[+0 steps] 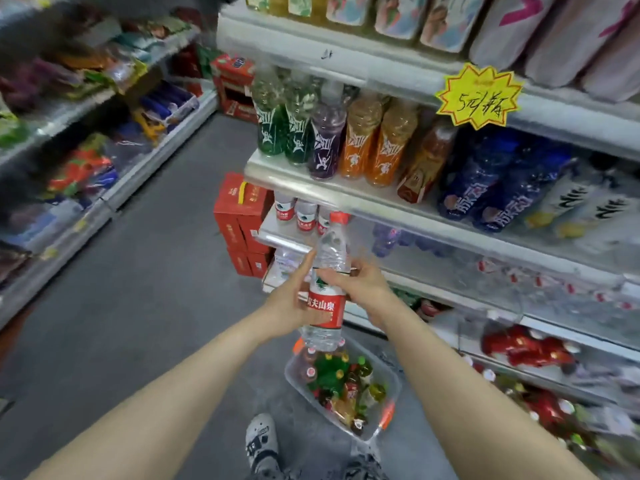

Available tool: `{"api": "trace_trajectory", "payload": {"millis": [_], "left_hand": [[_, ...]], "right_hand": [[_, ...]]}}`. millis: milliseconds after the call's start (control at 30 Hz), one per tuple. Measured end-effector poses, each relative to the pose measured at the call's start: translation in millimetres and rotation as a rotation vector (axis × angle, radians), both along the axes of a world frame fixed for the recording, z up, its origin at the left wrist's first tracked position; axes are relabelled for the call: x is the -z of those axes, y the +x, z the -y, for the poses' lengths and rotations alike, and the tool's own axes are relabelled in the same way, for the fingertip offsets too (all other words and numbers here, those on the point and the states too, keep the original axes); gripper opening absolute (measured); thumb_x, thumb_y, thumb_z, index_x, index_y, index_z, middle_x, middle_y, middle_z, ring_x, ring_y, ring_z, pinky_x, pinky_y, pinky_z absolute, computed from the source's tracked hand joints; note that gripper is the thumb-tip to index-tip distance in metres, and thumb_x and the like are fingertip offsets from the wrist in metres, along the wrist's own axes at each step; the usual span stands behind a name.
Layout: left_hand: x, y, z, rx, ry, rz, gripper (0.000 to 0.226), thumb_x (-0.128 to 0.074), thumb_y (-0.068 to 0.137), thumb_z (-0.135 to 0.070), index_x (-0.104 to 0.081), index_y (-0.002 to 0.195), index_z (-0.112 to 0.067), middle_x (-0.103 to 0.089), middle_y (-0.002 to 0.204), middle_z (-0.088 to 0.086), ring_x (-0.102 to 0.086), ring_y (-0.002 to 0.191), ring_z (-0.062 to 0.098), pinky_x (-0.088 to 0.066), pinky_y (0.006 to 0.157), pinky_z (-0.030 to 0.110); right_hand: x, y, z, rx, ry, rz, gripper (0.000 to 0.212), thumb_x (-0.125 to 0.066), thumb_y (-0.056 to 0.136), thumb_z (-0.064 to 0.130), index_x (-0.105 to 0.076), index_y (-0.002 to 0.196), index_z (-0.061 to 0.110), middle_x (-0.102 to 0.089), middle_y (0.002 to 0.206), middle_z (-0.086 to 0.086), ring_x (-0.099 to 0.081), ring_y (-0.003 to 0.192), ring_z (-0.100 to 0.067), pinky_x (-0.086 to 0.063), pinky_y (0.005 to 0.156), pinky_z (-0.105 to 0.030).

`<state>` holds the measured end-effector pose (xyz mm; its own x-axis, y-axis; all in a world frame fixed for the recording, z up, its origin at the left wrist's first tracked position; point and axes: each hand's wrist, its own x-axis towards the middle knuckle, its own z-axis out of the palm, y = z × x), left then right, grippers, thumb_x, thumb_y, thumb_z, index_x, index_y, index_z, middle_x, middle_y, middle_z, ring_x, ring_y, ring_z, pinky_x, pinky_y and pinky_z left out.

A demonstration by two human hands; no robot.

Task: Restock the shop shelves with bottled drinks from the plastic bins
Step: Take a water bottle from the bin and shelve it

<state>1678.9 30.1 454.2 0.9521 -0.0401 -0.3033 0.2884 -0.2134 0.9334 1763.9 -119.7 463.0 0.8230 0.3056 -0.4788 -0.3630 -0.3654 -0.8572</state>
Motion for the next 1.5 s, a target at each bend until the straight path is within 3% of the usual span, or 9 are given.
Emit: {"api": "trace_trajectory", "payload": {"millis": [133, 367, 533, 800, 967, 1067, 1167, 1233, 1500], "left_hand": [[32, 10, -7, -0.022, -0.084, -0.045, 0.111, -0.079, 0.078, 0.002, -0.009, 0.151, -0.044, -0.051, 0.119, -0.001, -0.064, 0.082, -0.005, -0.051, 0.071, 0.015], [119, 47, -1, -0.086, -0.090, 0.005, 0.113, -0.085, 0.071, -0.005, -0.015, 0.139, -0.062, -0.059, 0.130, -0.010, -0.066, 0.102, 0.002, -0.056, 0.086, 0.028], [171, 97, -1, -0.078, 0.034, 0.047, 0.106, -0.079, 0.076, -0.004, -0.026, 0.122, -0.083, -0.059, 0.114, -0.009, -0.064, 0.087, 0.011, -0.057, 0.081, 0.033], [232, 166, -10, 0.007, 0.094, 0.060, 0.090, -0.077, 0.082, -0.008, -0.025, 0.136, -0.059, -0.054, 0.104, -0.023, -0.061, 0.094, -0.002, -0.050, 0.086, 0.015], [258, 199, -12, -0.042, 0.047, 0.055, 0.088, -0.075, 0.083, -0.006, -0.027, 0.140, -0.054, -0.058, 0.119, -0.006, -0.062, 0.089, -0.002, -0.045, 0.074, 0.004], [268, 217, -12, -0.041, 0.046, 0.086, 0.084, -0.074, 0.085, -0.008, -0.031, 0.143, -0.052, -0.056, 0.128, -0.006, -0.062, 0.100, 0.005, -0.049, 0.078, 0.009], [278, 232, -14, -0.062, -0.021, 0.083, 0.079, -0.072, 0.086, -0.006, -0.036, 0.146, -0.042, -0.056, 0.133, -0.009, -0.061, 0.110, 0.010, -0.056, 0.087, 0.027], [282, 242, -13, -0.060, -0.041, 0.088, 0.075, -0.069, 0.087, -0.002, -0.037, 0.145, -0.038, -0.054, 0.132, -0.012, -0.057, 0.115, 0.010, -0.054, 0.087, 0.020], [289, 267, -8, -0.037, -0.154, 0.069, 0.055, -0.056, 0.092, 0.010, -0.044, 0.125, -0.031, -0.049, 0.128, -0.016, -0.046, 0.129, 0.007, -0.039, 0.111, 0.026]], "right_hand": [[32, 1, -11, 0.091, -0.053, -0.030, 0.045, -0.090, 0.072, 0.030, -0.068, 0.109, 0.018, -0.075, 0.109, -0.004, -0.073, 0.094, -0.018, -0.059, 0.091, -0.041], [106, 29, -19, 0.226, -0.063, -0.059, 0.074, -0.094, 0.043, 0.049, -0.061, 0.105, 0.026, -0.075, 0.104, 0.001, -0.074, 0.091, -0.019, -0.059, 0.089, -0.048], [162, 57, -18, 0.238, -0.167, 0.082, 0.048, -0.094, 0.060, 0.044, -0.059, 0.092, 0.036, -0.073, 0.098, 0.010, -0.071, 0.091, -0.013, -0.058, 0.084, -0.035], [226, 141, -13, 0.301, -0.082, 0.057, 0.039, -0.092, 0.065, 0.035, -0.067, 0.094, 0.030, -0.076, 0.095, 0.006, -0.074, 0.087, -0.017, -0.060, 0.086, -0.043], [245, 190, -20, 0.321, -0.066, 0.046, 0.042, -0.094, 0.062, 0.038, -0.066, 0.092, 0.026, -0.076, 0.090, 0.004, -0.075, 0.084, -0.019, -0.062, 0.082, -0.042], [246, 216, -24, 0.320, -0.109, 0.042, 0.036, -0.092, 0.068, 0.037, -0.064, 0.084, 0.021, -0.074, 0.095, 0.000, -0.072, 0.086, -0.018, -0.060, 0.082, -0.035], [243, 238, -28, 0.325, -0.148, 0.019, 0.053, -0.090, 0.068, 0.041, -0.065, 0.107, 0.017, -0.069, 0.113, 0.000, -0.065, 0.106, -0.021, -0.050, 0.101, -0.037], [243, 248, -33, 0.287, -0.121, 0.124, 0.056, -0.091, 0.067, 0.040, -0.063, 0.112, 0.024, -0.069, 0.125, 0.000, -0.063, 0.118, -0.022, -0.046, 0.109, -0.040], [244, 267, -43, 0.293, -0.097, 0.369, 0.080, -0.086, 0.042, 0.057, -0.066, 0.112, 0.026, -0.071, 0.121, 0.002, -0.068, 0.109, -0.019, -0.055, 0.096, -0.044]]}}
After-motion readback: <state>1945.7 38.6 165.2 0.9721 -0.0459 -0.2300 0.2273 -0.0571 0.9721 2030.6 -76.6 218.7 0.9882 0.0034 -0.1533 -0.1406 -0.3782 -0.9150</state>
